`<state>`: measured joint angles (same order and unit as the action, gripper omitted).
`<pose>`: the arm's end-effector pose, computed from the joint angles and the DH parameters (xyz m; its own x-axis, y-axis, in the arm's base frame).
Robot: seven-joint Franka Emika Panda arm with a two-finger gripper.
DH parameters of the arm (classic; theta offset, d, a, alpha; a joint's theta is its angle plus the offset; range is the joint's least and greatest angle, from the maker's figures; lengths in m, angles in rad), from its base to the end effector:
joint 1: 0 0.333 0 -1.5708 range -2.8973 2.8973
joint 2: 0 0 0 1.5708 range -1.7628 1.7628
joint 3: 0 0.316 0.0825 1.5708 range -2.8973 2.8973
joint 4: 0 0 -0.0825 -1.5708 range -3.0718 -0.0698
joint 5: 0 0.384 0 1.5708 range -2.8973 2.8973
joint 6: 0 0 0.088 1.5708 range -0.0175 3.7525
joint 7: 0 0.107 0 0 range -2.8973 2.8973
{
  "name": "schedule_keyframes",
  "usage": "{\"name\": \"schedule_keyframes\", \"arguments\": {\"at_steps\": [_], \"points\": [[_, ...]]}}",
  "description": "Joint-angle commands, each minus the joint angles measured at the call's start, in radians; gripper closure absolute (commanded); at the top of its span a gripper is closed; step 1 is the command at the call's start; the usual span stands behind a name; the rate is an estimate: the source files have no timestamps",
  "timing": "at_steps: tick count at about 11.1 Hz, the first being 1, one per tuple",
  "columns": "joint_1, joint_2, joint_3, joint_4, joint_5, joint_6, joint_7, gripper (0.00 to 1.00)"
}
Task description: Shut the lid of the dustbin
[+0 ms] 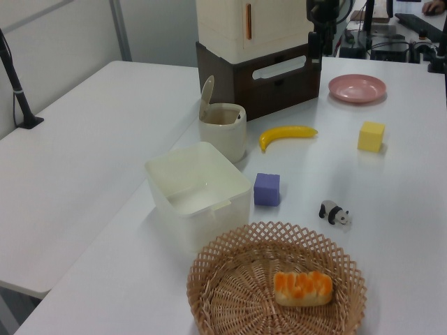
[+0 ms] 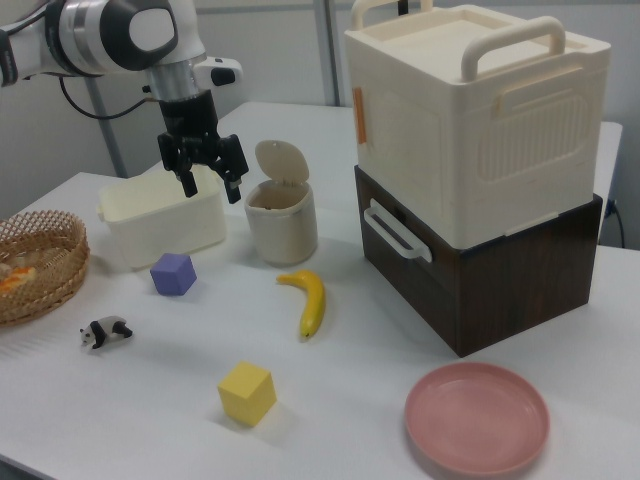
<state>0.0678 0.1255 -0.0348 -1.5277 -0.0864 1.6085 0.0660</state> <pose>0.5940 0.0119 0.5764 0.9988 -0.0294 -0.0387 -0.0257 -0.9953 0.0931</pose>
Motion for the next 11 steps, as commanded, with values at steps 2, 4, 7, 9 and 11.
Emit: {"name": "schedule_keyframes", "arguments": {"at_steps": [2, 4, 7, 9, 11], "points": [[0.001, 0.000, 0.003, -0.002, 0.017, -0.013, -0.029, 0.00], [-0.006, 0.002, 0.003, 0.004, 0.019, -0.009, -0.031, 0.00], [-0.006, 0.000, 0.003, 0.006, 0.020, -0.013, -0.031, 0.00], [-0.005, 0.000, 0.003, 0.004, 0.020, -0.018, -0.029, 0.00], [-0.002, 0.000, 0.003, 0.001, 0.022, -0.019, -0.026, 0.00]]}}
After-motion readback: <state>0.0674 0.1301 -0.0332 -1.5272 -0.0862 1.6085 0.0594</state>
